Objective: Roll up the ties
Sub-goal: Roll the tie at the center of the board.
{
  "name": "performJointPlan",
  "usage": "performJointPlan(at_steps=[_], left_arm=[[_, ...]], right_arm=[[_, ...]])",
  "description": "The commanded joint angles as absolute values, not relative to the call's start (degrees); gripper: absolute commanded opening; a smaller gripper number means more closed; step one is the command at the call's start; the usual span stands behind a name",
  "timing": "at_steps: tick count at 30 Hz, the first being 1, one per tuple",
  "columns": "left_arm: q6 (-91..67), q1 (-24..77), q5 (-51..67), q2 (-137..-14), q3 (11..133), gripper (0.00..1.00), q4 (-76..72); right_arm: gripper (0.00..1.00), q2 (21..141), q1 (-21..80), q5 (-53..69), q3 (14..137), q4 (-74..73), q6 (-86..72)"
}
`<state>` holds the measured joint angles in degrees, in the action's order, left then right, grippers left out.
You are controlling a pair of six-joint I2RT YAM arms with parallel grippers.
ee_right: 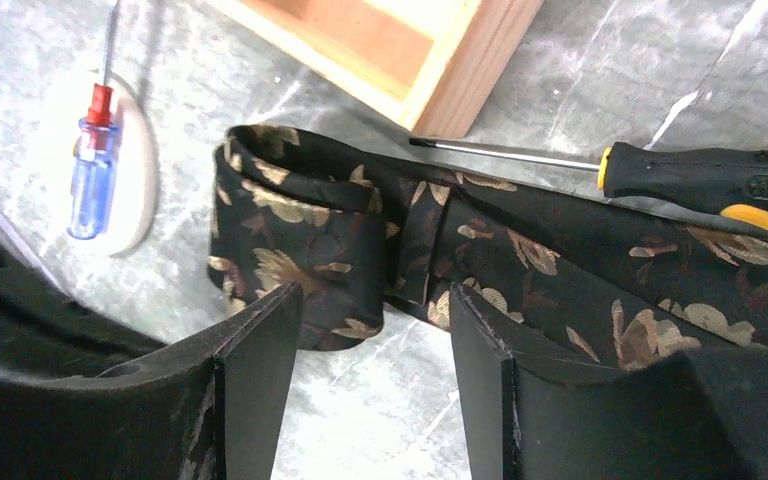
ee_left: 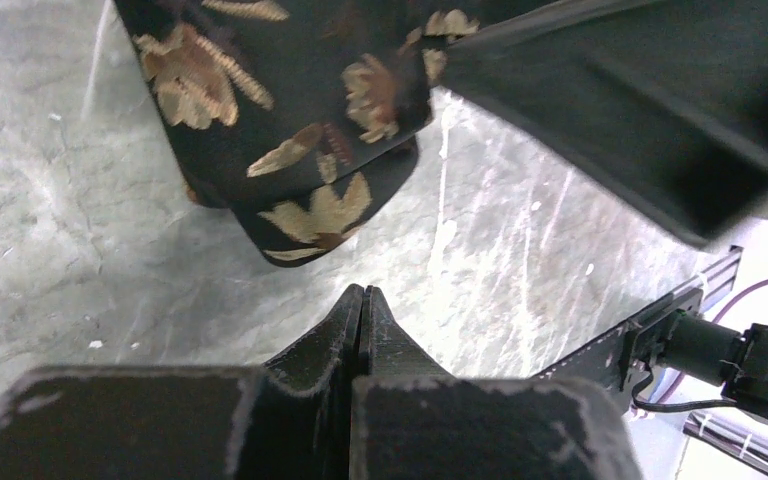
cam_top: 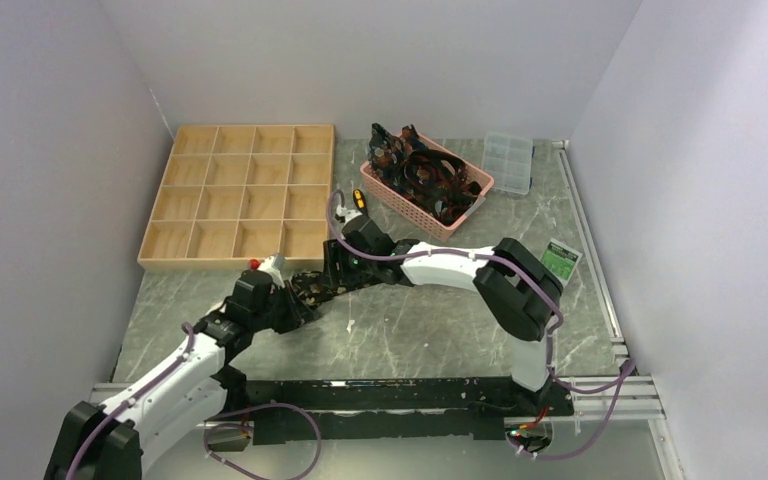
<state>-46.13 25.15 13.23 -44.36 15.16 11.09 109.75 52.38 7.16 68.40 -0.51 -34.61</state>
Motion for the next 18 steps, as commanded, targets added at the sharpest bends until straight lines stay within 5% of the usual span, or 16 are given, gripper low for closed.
performJointPlan(at_steps=[1, 18], left_arm=[[-45.1, 24.9, 14.0, -47.1, 15.1, 0.03, 11.0], [-48.2, 24.9, 0.1, -63.1, 21.2, 0.03, 7.3]], right_arm=[[0.6, 103.7, 52.1, 5.3, 68.1, -0.4, -35.2], [0.61, 94.3, 51.6, 2.0, 59.4, -0.6, -35.0]])
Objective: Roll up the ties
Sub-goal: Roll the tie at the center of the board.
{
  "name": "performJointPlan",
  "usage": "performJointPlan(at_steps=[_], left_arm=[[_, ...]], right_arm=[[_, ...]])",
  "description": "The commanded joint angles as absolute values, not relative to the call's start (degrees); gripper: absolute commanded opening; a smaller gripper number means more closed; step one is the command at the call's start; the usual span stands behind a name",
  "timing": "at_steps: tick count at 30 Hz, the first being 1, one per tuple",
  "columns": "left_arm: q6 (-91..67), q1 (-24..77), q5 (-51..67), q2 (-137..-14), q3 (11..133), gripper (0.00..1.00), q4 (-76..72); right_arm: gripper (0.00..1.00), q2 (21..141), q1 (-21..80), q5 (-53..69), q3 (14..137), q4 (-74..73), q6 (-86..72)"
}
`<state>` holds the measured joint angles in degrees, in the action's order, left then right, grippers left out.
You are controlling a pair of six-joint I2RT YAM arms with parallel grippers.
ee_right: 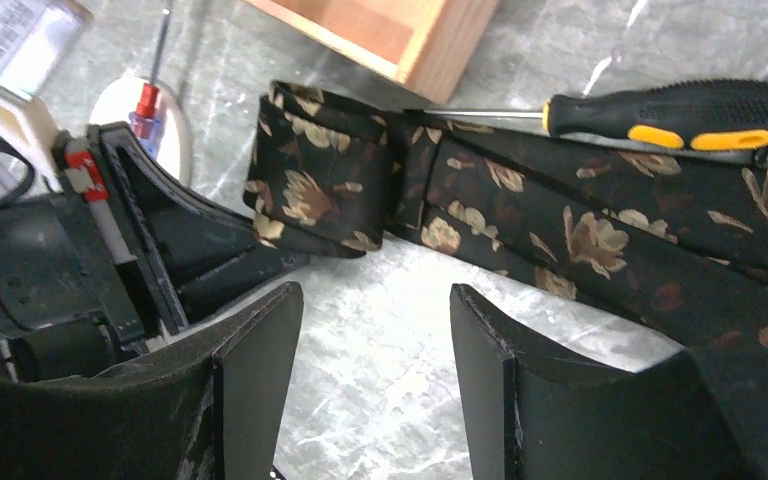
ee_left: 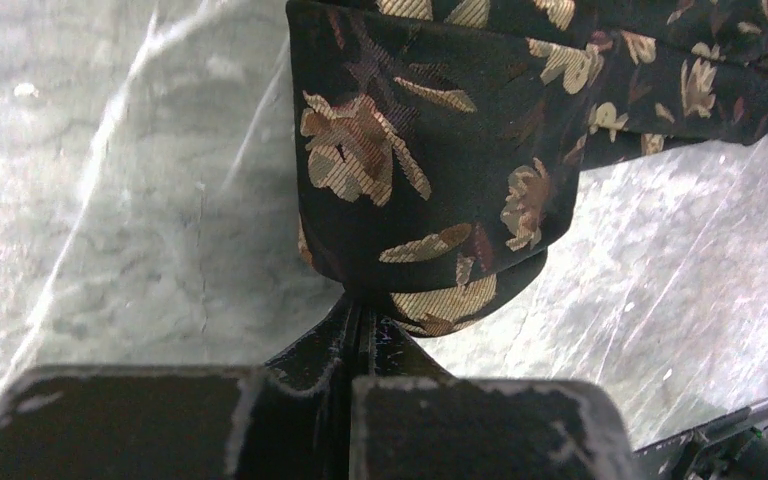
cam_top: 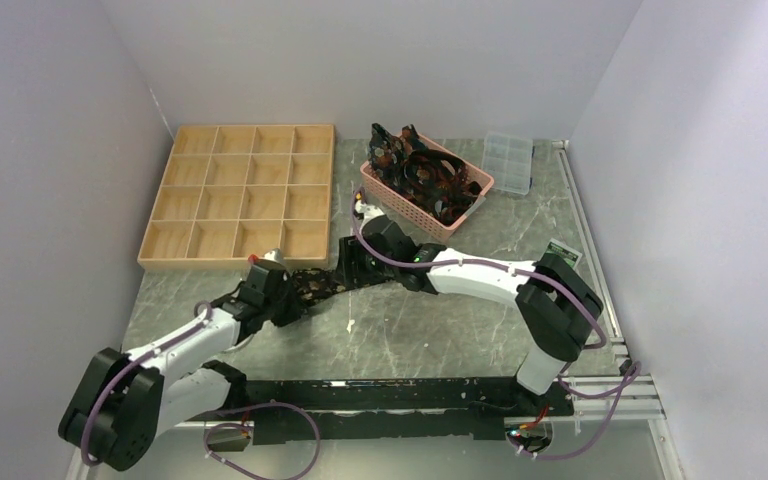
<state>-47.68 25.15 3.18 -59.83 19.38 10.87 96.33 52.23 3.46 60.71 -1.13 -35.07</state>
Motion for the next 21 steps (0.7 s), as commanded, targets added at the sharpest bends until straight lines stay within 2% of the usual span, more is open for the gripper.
performJointPlan(at_steps=[1, 13, 17, 21], left_arm=[[-48.2, 24.9, -1.5, -64.4, 21.5, 0.03, 6.6], [-47.9, 23.9, -5.1, -72.5, 23.2, 0.03, 2.8], [-48.7, 23.2, -6.5, -71.0, 22.7, 0.03, 4.1], [-49.1, 23.1, -2.6, -66.2, 21.6, 0.03, 5.0]], right_arm=[[0.61, 94.3, 51.5, 2.1, 59.3, -0.5, -35.1], [0.6, 95.0, 51.0, 2.0, 60.4, -0.9, -34.8], [0.6, 95.5, 51.1, 1.4, 61.3, -0.8, -34.5], [0.6, 96.4, 51.1, 1.7, 63.2, -1.2, -34.4]])
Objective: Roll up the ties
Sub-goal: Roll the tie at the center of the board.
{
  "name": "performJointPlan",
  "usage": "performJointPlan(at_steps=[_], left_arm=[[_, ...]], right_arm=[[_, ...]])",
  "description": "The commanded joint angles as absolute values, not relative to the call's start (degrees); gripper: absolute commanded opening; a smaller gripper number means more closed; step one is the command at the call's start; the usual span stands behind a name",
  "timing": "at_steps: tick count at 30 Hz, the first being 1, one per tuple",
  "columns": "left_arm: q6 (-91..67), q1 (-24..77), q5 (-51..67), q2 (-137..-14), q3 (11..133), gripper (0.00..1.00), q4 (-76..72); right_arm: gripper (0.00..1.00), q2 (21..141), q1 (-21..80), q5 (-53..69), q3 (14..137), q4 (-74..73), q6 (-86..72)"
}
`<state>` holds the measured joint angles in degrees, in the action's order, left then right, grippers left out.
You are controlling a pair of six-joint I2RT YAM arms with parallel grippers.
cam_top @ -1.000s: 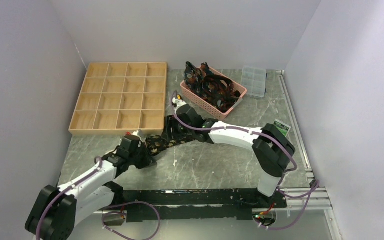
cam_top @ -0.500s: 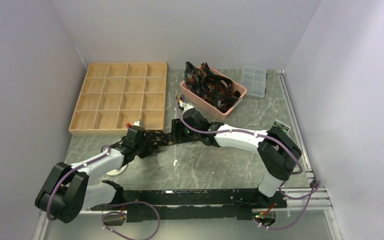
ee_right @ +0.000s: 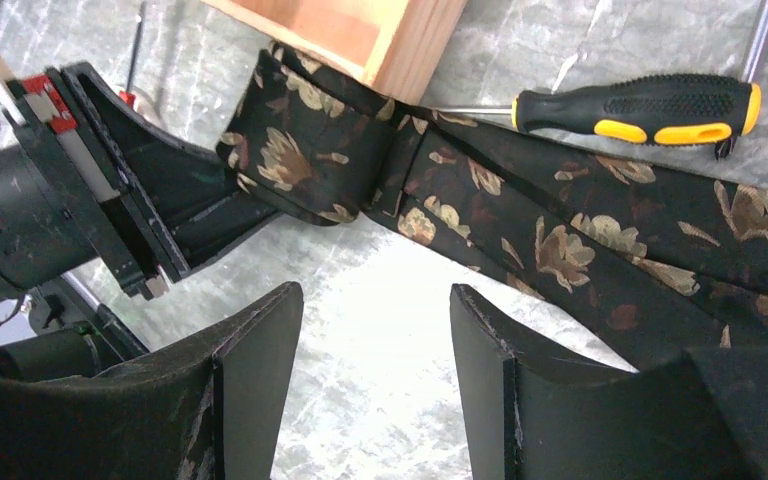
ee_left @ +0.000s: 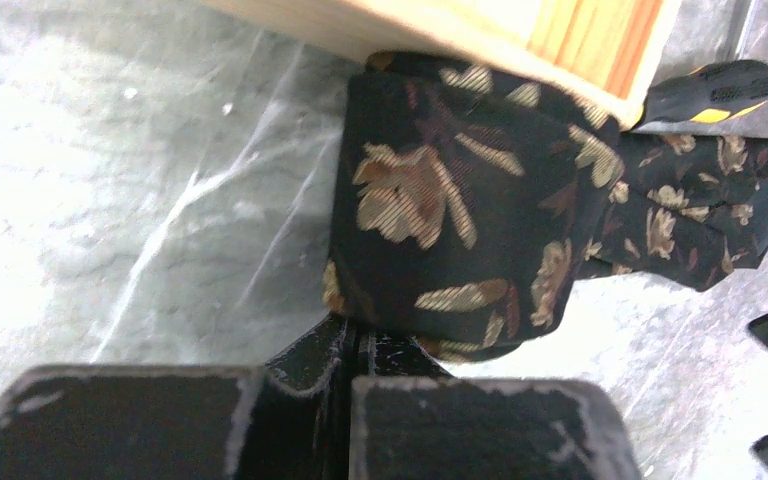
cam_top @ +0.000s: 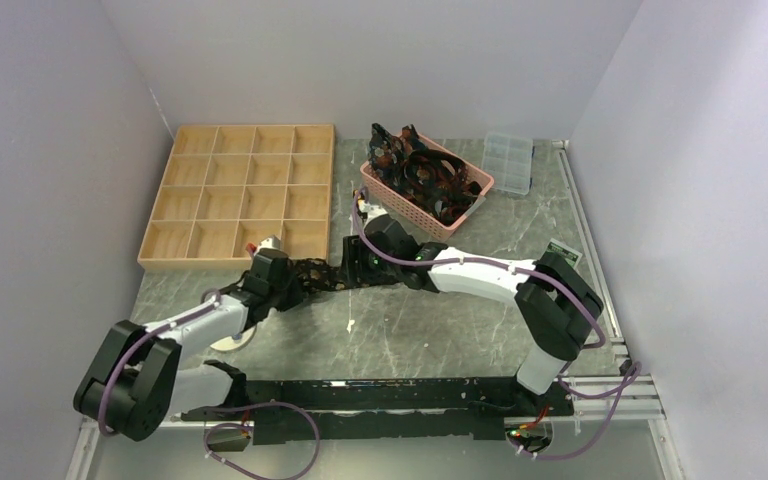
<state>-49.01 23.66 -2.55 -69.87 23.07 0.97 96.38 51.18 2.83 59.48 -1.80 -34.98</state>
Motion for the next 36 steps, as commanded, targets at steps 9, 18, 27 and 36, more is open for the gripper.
performJointPlan(at_steps=[9, 18, 27, 36], left_arm=[[-48.8, 23.1, 5.5, -53.5, 22.0, 0.03, 18.3], [-47.7, 23.7, 2.3, -68.6, 31.6, 0.03, 23.6], [-50.2, 23.6, -1.3, -80.5, 37.3, 0.03, 19.4], [-53.3, 23.5, -4.3, -82.4, 31.8, 0.03, 7.1]], right_arm=[[0.6, 97.0, 51.1, 1.5, 66.1, -2.0, -33.9], [0.6, 94.7, 50.7, -1.2, 63.3, -3.1, -33.4], [0.6, 92.0, 49.1, -1.4, 57.1, -1.7, -34.1], [0.6, 90.0, 48.4, -1.1, 54.2, -0.5, -34.0]])
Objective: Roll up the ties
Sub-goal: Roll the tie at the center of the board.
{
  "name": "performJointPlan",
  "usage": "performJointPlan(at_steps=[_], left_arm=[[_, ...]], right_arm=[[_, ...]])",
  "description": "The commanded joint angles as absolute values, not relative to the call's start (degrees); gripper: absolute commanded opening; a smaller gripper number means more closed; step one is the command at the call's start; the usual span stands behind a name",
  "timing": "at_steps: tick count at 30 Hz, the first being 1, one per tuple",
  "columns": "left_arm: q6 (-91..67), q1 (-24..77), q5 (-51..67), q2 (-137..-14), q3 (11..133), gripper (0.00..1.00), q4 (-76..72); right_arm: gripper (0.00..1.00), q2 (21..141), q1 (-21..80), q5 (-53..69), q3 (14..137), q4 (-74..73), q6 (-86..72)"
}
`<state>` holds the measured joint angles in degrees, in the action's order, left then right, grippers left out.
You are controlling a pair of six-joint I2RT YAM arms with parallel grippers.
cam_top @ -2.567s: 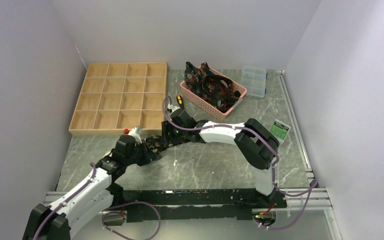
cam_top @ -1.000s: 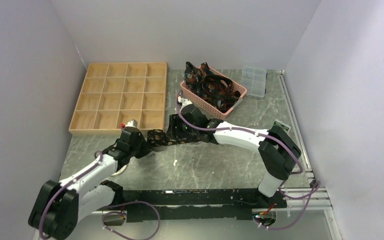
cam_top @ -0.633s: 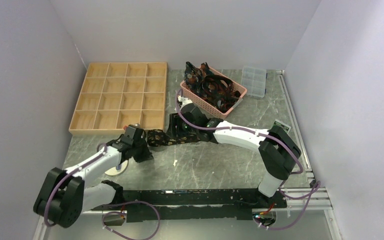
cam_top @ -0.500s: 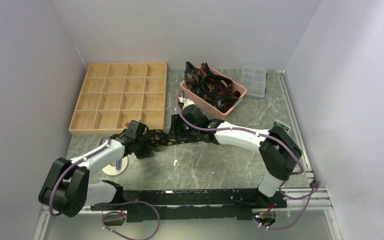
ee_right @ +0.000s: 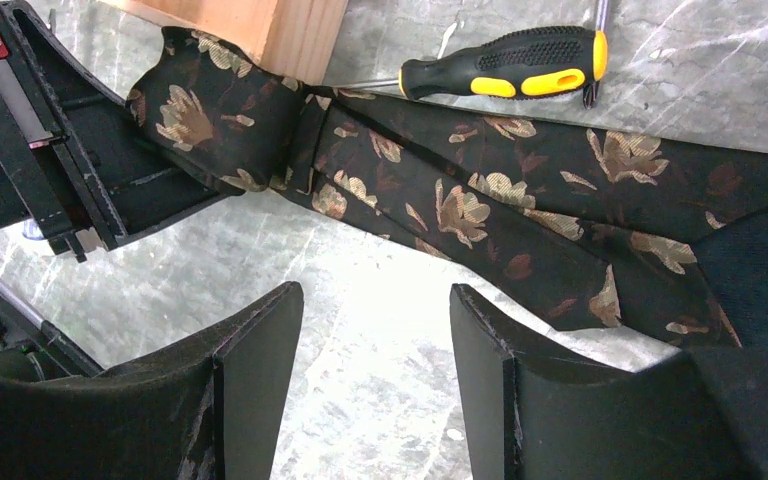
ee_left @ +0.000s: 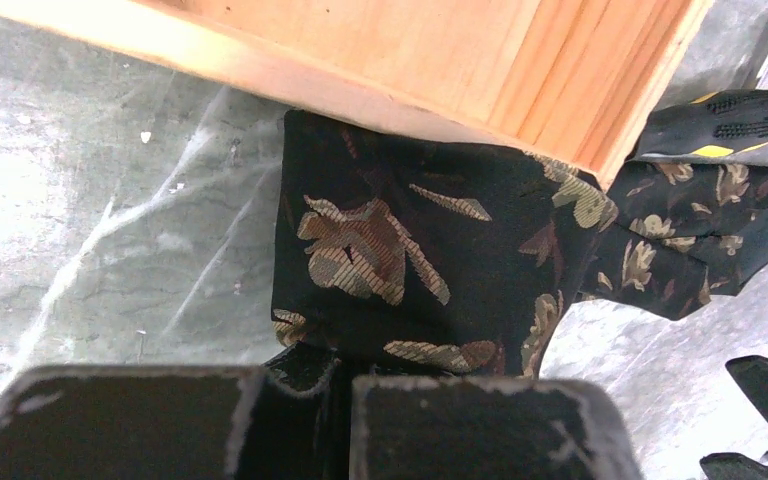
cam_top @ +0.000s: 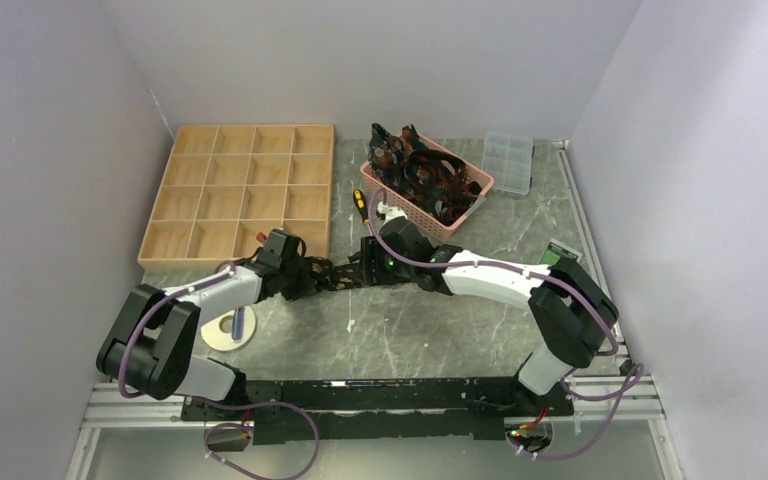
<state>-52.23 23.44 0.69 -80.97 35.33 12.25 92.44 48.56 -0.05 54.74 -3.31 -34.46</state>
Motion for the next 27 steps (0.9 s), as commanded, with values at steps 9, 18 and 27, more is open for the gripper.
performJointPlan(at_steps=[9, 18, 27], left_arm=[[-51.0, 23.6, -0.6, -72.9, 28.6, 0.03, 11.7], [-47.9, 23.5, 0.1, -52.1, 29.0, 0.07, 26.7], [-48.5, 15.1, 1.5, -53.1, 30.0, 0.37, 16.4]], right_arm=[[0.6, 90.6, 48.2, -0.2, 55.2, -0.5, -34.0], [0.61, 95.2, 49.3, 3.4, 60.6, -0.2, -35.6], [0.61, 103.5, 51.8, 3.6, 69.8, 1.2, -36.0]])
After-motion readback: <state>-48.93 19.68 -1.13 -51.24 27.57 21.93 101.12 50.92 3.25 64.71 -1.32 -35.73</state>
